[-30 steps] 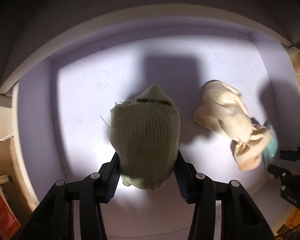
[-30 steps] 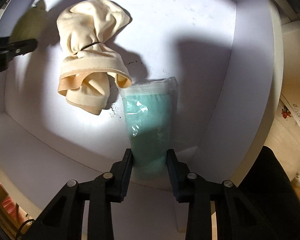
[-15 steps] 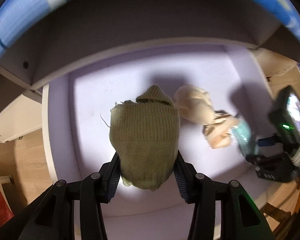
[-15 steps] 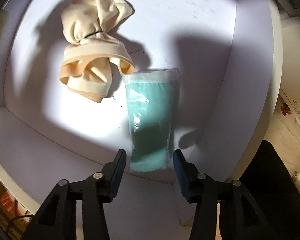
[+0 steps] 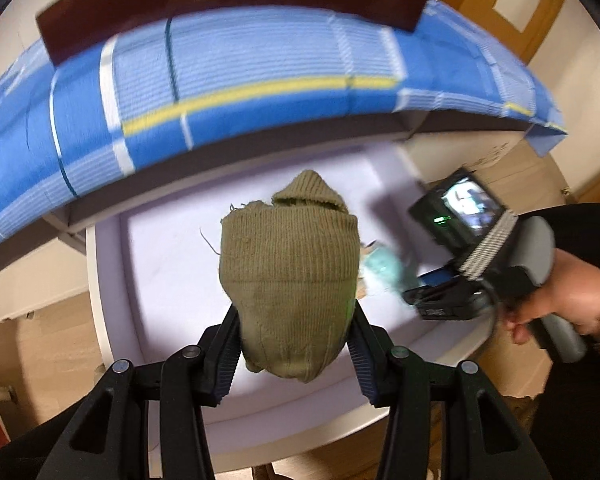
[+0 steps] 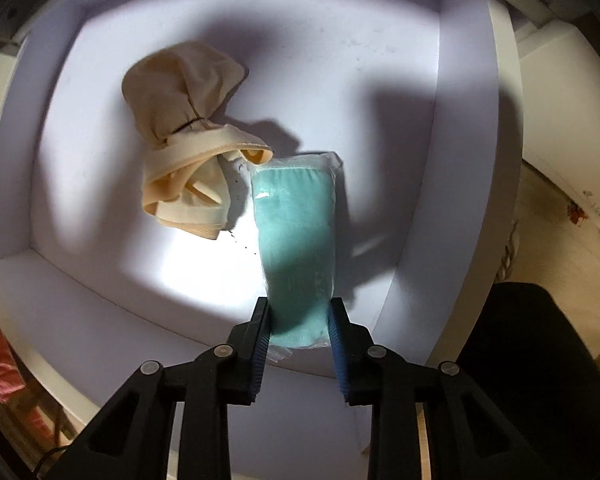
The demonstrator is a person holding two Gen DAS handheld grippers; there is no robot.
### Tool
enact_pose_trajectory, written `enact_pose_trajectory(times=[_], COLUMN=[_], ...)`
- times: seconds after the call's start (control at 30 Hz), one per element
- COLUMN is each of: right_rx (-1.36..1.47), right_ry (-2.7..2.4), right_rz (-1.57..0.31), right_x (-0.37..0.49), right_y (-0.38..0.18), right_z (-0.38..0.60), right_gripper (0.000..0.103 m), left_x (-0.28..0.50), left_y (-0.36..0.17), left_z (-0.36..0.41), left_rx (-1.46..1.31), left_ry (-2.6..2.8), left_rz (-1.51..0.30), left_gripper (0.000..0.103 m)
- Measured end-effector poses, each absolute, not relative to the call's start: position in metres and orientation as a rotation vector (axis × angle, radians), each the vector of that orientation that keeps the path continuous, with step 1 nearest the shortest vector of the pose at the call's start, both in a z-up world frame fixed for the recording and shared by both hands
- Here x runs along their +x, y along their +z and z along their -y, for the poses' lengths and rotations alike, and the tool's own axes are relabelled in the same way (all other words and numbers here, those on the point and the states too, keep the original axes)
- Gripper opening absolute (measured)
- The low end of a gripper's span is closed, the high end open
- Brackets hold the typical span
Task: Organize soft objects
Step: 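Carry the olive knit hat into the gold box and open the left gripper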
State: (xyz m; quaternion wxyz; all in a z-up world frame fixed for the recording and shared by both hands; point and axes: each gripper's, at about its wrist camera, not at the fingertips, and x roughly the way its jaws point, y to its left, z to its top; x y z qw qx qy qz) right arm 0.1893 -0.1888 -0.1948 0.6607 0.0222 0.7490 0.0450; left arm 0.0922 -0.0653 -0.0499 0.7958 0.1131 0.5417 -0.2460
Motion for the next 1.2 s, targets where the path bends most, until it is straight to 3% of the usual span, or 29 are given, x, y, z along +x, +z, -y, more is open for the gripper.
enact_pose_trajectory(times=[0.3, 0.67, 1.2], right_rx=[0.073, 0.115, 0.191], right_ry=[0.113, 0.123, 0.136], right_rz=[-1.681, -1.669, -1.662], right_x=[0.183, 0.185, 0.194], right_y=[-0.169, -0.187, -0.161], right_z=[0.197, 0.208, 0.238], right_gripper=[0.029, 0.029, 0.029], left_x=[0.089, 0.149, 0.248], left_y=[0.018, 0.118, 0.064], left_z=[0.081, 0.133, 0.183], left_rx=[0.182, 0.201, 0.149], left_ry=[-0.613, -0.646, -0.572], left_rz=[-1.050, -0.902, -1.160], left_gripper=[0.049, 0.049, 0.049])
